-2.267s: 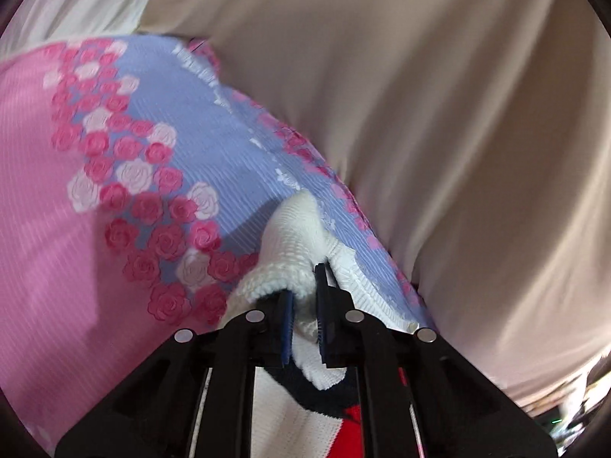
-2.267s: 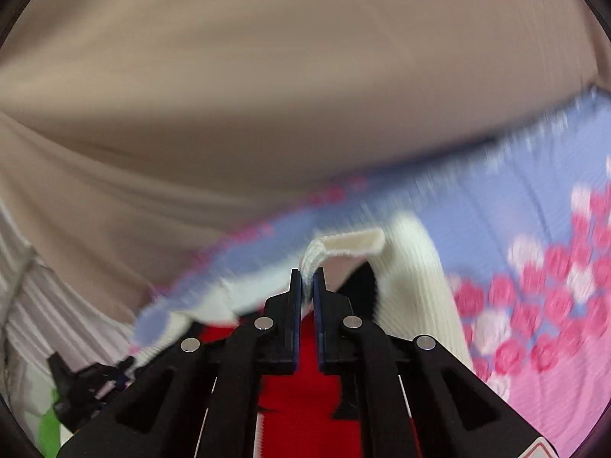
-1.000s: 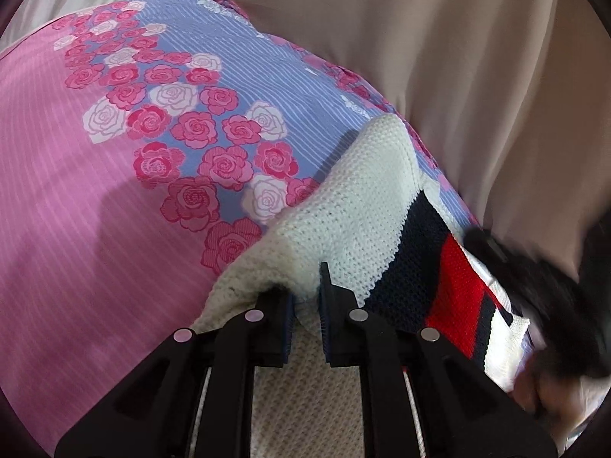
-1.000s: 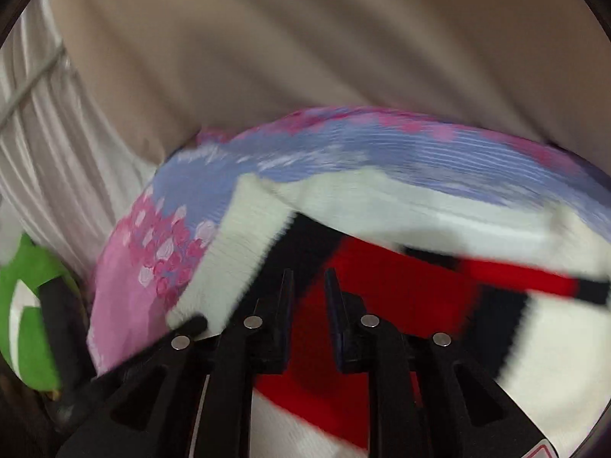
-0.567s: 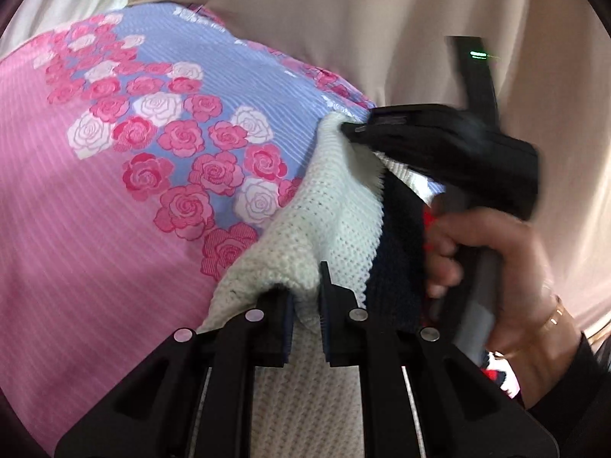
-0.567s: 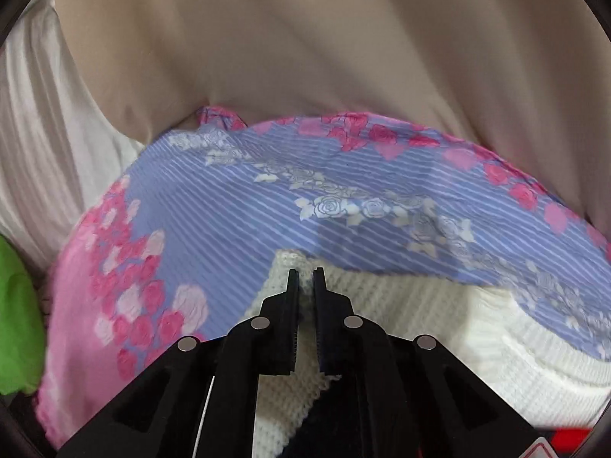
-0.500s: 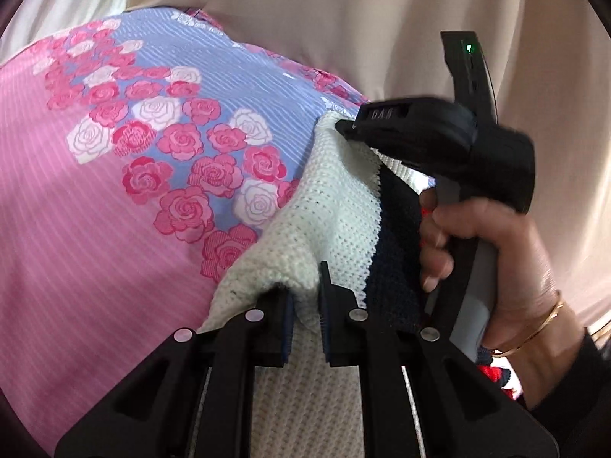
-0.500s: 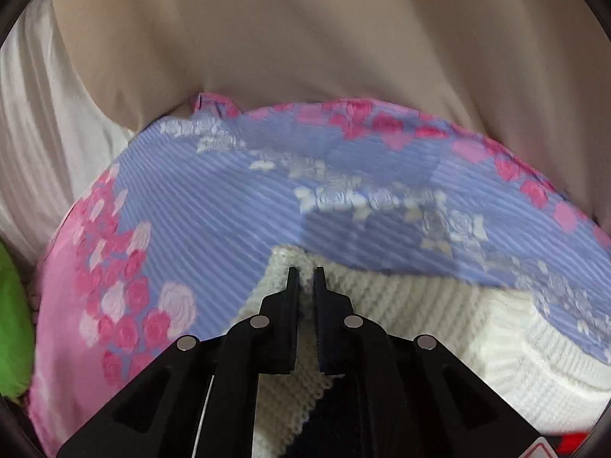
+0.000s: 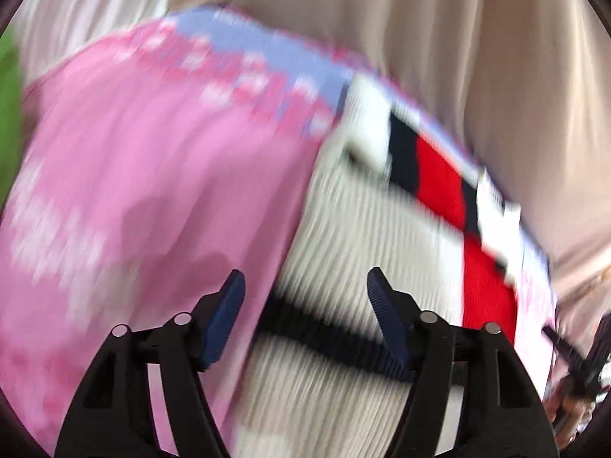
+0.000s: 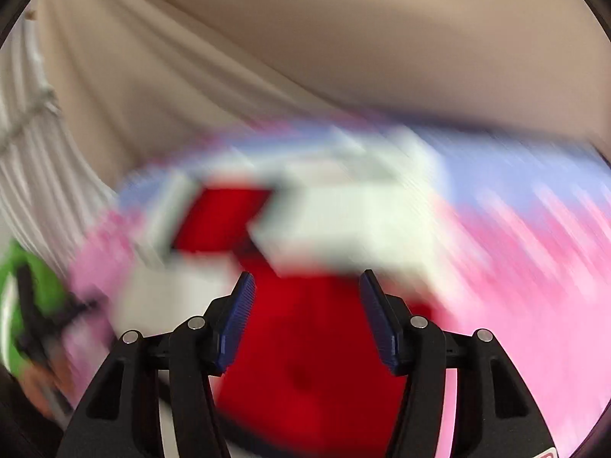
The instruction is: Fold small clothes
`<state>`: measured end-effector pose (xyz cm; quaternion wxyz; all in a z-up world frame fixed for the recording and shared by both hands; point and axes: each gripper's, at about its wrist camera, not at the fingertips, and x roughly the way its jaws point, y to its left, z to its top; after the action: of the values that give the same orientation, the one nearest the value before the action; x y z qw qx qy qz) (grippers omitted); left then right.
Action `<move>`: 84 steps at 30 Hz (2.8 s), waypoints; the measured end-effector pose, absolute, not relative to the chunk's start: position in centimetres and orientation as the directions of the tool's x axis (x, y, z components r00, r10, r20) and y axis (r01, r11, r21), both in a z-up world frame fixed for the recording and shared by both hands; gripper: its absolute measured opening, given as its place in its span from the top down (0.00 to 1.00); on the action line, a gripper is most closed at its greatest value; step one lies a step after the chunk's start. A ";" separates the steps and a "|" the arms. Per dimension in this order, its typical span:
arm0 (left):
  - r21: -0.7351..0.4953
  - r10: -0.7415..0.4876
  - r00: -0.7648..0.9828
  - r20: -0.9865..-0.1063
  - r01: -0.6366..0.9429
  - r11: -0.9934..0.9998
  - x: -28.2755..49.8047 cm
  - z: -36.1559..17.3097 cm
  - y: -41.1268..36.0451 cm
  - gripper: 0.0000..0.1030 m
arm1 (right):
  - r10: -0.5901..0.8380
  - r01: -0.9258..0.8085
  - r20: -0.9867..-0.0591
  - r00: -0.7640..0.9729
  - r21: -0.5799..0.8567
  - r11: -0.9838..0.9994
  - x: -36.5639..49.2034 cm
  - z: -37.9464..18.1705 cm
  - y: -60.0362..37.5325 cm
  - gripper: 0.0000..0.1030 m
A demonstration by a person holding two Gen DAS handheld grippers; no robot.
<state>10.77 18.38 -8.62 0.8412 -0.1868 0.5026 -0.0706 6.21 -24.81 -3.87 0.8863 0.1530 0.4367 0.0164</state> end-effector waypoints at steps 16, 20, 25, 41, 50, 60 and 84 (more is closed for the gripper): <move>-0.530 -0.446 0.339 -0.828 -0.220 0.819 2.0 -12.1 18.5 0.83 | 0.295 0.275 -0.825 0.482 0.463 0.843 -10.3 -12.2 -21.3 0.55; -0.540 -0.455 0.354 -0.817 -0.194 0.819 2.4 -10.2 17.5 0.90 | 0.344 0.333 -0.807 0.481 0.531 0.779 -9.1 -12.3 -22.9 0.92; -0.521 -0.451 0.372 -0.811 -0.111 0.846 0.7 -5.5 17.2 0.92 | 0.267 0.300 -0.766 0.585 0.510 0.806 -11.1 -6.2 -25.8 0.94; -0.434 -0.434 0.004 -0.901 -0.008 0.901 -14.6 -4.5 18.8 0.93 | 0.326 0.202 -0.943 0.064 0.332 0.921 -27.9 -5.9 -24.0 0.94; -0.426 -0.432 0.396 -0.810 0.109 0.898 4.9 -2.1 12.6 0.92 | 0.308 0.230 -0.753 0.582 0.516 0.825 -10.7 0.0 -32.7 0.94; -0.403 -0.311 0.533 -0.787 -0.063 0.913 10.7 -6.7 11.6 0.40 | 0.214 0.439 -0.695 0.687 0.630 0.641 -1.7 -7.1 -36.3 0.73; -0.226 -0.193 0.407 -0.893 -0.034 0.973 16.3 -11.1 9.0 0.94 | 0.129 0.341 -0.775 0.619 0.413 0.845 1.0 -7.3 -35.7 0.94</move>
<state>16.34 8.96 -11.06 0.8323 -0.1049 0.5422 -0.0477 0.95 -35.73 -7.34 0.8577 0.2717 0.4321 -0.0617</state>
